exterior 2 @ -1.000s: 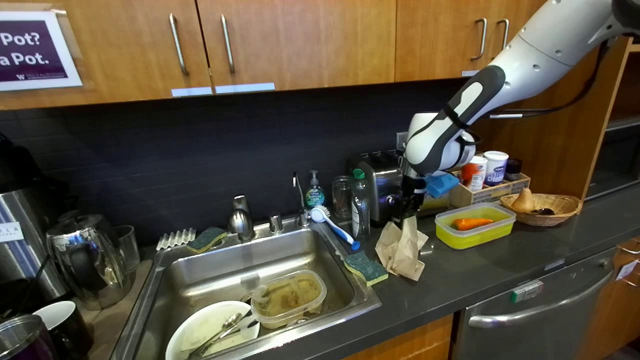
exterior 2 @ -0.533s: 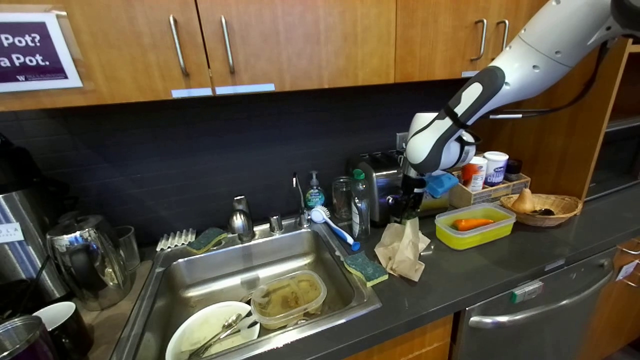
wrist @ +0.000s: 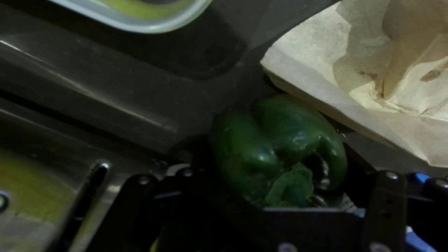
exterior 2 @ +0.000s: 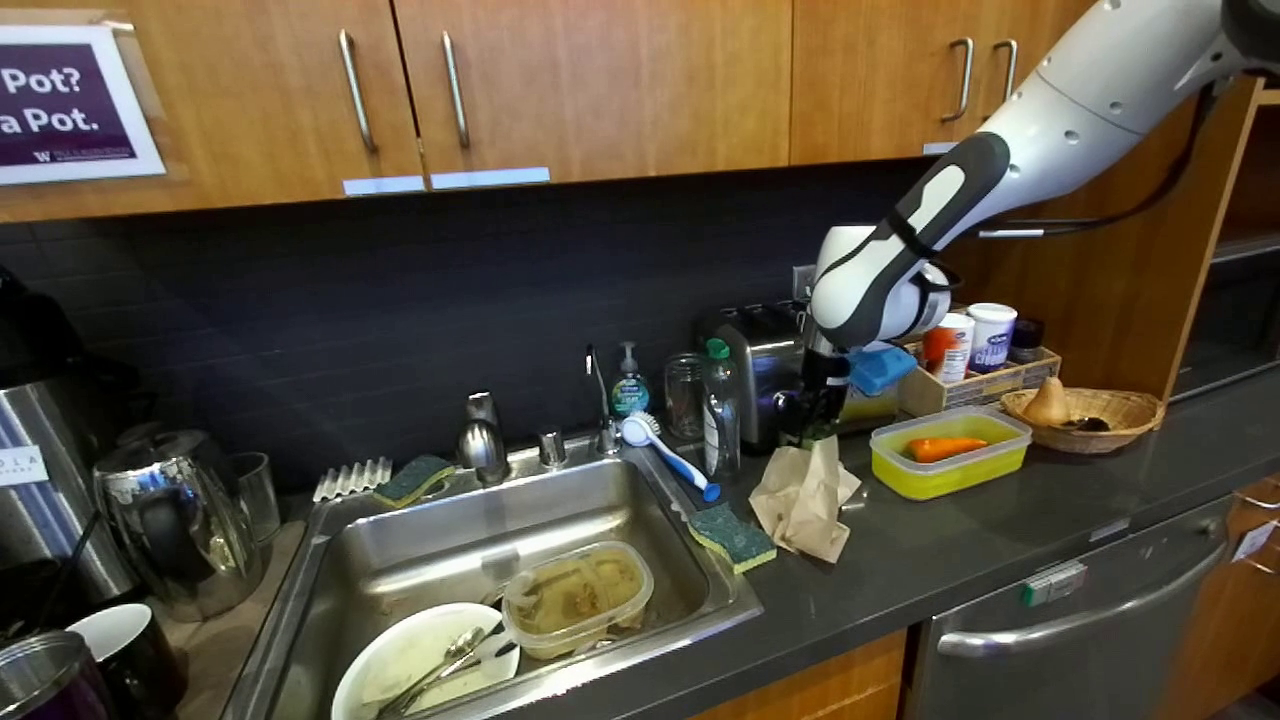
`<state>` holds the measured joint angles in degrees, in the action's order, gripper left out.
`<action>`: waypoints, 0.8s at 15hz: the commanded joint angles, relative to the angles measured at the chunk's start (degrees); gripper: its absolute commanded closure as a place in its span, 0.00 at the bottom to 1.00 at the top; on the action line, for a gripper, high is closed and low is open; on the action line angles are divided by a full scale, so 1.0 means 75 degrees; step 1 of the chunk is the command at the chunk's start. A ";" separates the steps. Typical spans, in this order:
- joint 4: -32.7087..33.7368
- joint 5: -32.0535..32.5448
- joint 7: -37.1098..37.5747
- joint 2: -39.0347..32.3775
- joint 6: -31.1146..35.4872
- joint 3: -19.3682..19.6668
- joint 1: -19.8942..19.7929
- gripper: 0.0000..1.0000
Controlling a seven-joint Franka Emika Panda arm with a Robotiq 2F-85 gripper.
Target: Put the green pepper in the yellow lunchbox
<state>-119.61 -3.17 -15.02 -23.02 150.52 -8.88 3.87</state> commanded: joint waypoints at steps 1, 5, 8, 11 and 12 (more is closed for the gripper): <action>-0.0232 0.0170 0.0390 0.0287 0.0052 0.0051 0.0106 0.37; -0.0396 0.0327 0.0817 0.0535 0.0040 0.0175 0.0217 0.37; -0.0487 0.0480 0.1045 0.0657 -0.0009 0.0217 0.0256 0.37; -0.0616 0.0674 0.1244 0.0851 -0.0106 0.0285 0.0303 0.37; -0.0662 0.0711 0.1312 0.0920 -0.0109 0.0300 0.0314 0.37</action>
<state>-121.96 0.25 -7.74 -19.65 150.40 -7.80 5.07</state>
